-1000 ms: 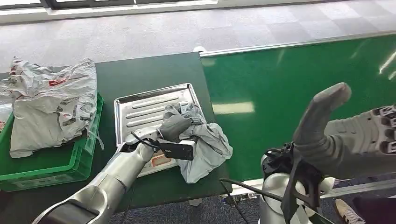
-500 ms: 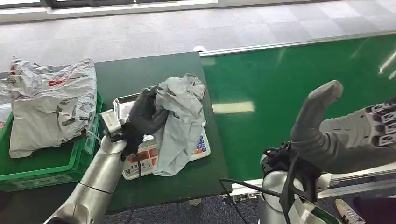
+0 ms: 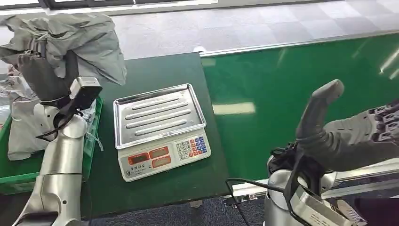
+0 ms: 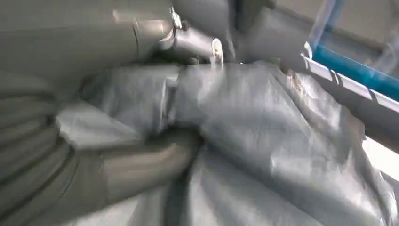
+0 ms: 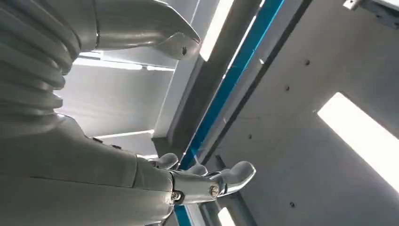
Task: Moved the parcel from conveyor to table for the left to box.
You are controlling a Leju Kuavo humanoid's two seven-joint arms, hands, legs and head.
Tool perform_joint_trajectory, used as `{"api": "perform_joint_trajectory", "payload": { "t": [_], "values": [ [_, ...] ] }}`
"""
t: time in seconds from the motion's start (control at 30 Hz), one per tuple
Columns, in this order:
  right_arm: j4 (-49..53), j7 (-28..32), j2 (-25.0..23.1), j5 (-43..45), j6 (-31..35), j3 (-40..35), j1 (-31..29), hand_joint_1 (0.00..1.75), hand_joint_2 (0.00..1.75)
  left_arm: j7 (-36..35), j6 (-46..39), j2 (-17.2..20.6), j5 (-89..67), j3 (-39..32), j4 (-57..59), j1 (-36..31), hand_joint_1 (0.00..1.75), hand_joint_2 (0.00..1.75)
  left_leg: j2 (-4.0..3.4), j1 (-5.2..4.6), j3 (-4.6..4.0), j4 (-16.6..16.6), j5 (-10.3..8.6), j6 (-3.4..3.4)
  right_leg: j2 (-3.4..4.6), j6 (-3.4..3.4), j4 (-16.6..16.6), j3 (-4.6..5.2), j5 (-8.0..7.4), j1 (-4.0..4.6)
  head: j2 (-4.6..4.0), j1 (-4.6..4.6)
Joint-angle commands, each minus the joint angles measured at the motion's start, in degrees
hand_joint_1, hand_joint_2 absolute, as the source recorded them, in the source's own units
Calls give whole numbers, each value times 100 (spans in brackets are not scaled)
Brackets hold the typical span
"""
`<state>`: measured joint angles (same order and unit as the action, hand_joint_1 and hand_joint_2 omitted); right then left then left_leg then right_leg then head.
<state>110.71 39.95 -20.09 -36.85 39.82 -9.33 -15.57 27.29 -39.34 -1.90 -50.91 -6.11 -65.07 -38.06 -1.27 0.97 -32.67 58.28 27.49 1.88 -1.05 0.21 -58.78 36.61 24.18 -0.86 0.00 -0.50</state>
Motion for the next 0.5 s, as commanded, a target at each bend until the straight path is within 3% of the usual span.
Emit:
{"api": "perform_joint_trajectory", "payload": {
  "t": [0.03, 0.07, 0.1, 0.2, 0.27, 0.3, 0.33, 0.47, 0.5],
  "values": [
    [-549, -288, 9, -321, 18, 271, 102, 0, 175, -3120, -66, 1275, -3909, -267, 1427, -640, 175, 175, -3, 9, 12, -10, -2, -7, 18, -6, 16, -11, -7, 10, 0, 2],
    [-556, -301, 9, -351, 18, 315, 114, 0, 175, -3918, -66, 1585, -3909, 406, 2126, -933, 175, 175, 3, 7, 24, -25, -9, -7, 16, -10, 25, -22, -9, 8, 0, 2],
    [-559, -289, 9, -365, 18, 338, 136, 0, 175, -4182, -66, 1636, -3909, 321, 2963, -1258, 175, 175, 21, 5, 13, -16, -8, -6, -9, -7, 15, -20, -3, 5, 0, 9],
    [-559, -289, 9, -365, 18, 338, 136, 0, 175, -4182, -66, 1636, -3909, 321, 2963, -1258, 175, 175, -15, 10, 19, -16, -7, 1, 25, -24, 15, -2, -15, 11, 0, -2],
    [-453, -329, 9, -477, 18, 366, 205, 0, 175, -4220, 263, 1648, -3604, -191, 4249, -1806, 175, 175, -9, 6, 23, -34, -17, 0, 17, -28, 29, -4, -20, 9, 0, -2],
    [-353, -371, 9, -561, 18, 375, 267, 0, 175, -4218, 878, 1669, -3149, -653, 4665, -1990, 175, 175, -17, 9, 3, -5, -7, 8, 11, -24, 5, 9, -11, 11, 0, 2],
    [-290, -384, 9, -569, 18, 341, 340, 0, 175, -4575, 898, 1811, -3220, -725, 4768, -1922, 175, 175, -10, 12, 7, -8, -8, 5, 10, -25, 10, 3, -11, 14, 0, 0],
    [-208, -570, 9, -804, 18, 249, 365, 0, 175, -4585, 755, 2058, -2705, -1418, 4985, -1421, 175, 175, -38, 11, 21, -29, -12, 4, 50, -26, 24, -4, -22, 10, 0, 2],
    [-219, -601, 9, -843, 18, 233, 357, 0, 175, -4599, 694, 2068, -2660, -1492, 4995, -1363, 175, 175, -76, 4, 42, -44, -9, 6, 82, -31, 30, -8, -30, 2, 0, 0]
  ]
}}
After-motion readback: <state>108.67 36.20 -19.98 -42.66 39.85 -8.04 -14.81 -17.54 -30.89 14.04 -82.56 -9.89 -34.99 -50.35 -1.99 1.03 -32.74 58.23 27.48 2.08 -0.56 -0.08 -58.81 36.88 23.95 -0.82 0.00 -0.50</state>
